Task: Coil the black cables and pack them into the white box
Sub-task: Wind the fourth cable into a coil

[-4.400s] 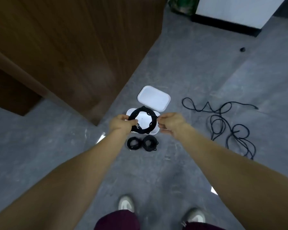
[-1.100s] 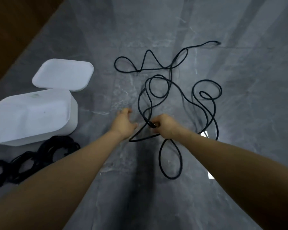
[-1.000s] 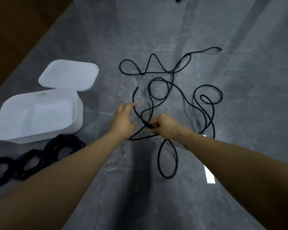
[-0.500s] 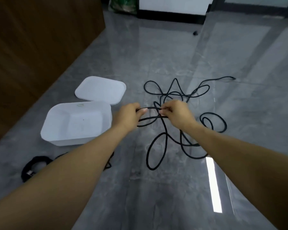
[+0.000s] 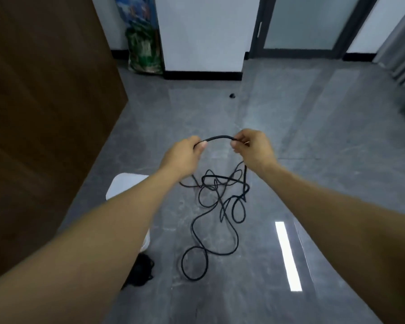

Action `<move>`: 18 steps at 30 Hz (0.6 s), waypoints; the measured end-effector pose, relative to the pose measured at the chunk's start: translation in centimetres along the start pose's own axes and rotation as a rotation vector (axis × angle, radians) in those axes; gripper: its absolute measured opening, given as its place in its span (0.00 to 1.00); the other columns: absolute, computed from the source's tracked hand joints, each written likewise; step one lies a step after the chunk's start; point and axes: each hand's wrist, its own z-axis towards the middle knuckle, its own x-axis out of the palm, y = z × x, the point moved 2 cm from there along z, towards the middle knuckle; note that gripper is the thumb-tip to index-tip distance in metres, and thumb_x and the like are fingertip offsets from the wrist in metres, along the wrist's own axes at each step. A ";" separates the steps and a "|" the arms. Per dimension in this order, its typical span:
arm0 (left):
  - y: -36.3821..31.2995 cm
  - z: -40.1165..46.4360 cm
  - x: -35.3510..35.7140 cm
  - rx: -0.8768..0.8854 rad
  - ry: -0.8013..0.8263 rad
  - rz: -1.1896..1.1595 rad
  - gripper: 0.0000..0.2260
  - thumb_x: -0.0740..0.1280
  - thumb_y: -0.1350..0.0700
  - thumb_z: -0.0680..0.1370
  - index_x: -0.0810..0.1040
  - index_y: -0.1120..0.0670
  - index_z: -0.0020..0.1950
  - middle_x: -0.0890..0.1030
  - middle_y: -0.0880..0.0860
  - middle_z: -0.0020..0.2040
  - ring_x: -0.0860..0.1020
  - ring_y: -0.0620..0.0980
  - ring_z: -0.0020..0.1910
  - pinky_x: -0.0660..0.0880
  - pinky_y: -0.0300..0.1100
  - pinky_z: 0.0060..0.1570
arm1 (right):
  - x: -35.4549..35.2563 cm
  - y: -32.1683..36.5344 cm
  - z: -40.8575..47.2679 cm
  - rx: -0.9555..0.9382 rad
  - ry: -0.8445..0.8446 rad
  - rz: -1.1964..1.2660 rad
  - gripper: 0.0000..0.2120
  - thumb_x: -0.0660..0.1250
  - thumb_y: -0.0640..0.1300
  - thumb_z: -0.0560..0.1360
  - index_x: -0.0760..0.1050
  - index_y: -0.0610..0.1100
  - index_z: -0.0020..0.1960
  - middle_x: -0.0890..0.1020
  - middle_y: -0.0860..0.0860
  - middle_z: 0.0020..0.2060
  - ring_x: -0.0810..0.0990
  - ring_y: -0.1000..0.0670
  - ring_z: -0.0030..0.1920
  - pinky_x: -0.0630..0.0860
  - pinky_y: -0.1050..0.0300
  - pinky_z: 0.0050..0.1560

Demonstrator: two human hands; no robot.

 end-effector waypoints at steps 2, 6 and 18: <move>-5.4 1.1 -4.3 0.038 -0.006 -0.024 0.15 0.56 0.50 0.82 0.67 0.51 0.35 0.80 0.58 0.41 0.78 0.60 0.44 0.74 0.55 0.48 | -5.1 4.8 0.4 0.044 -0.037 0.083 0.01 0.66 0.37 0.76 0.75 0.41 0.45 0.76 0.47 0.34 0.75 0.48 0.36 0.73 0.57 0.39; -16.4 3.0 -12.8 0.066 -0.014 -0.083 0.16 0.56 0.51 0.82 0.65 0.50 0.34 0.77 0.51 0.38 0.79 0.58 0.44 0.75 0.53 0.50 | -14.8 14.1 0.8 0.070 -0.095 0.215 0.08 0.67 0.36 0.75 0.74 0.42 0.38 0.77 0.48 0.31 0.73 0.51 0.32 0.74 0.54 0.40; -39.9 4.2 -32.8 -0.021 -0.039 -0.459 0.16 0.56 0.55 0.82 0.70 0.53 0.34 0.65 0.50 0.28 0.62 0.48 0.27 0.57 0.40 0.28 | -36.2 37.5 0.9 -0.023 -0.182 0.154 0.09 0.63 0.43 0.78 0.75 0.40 0.41 0.74 0.51 0.30 0.69 0.57 0.29 0.65 0.68 0.26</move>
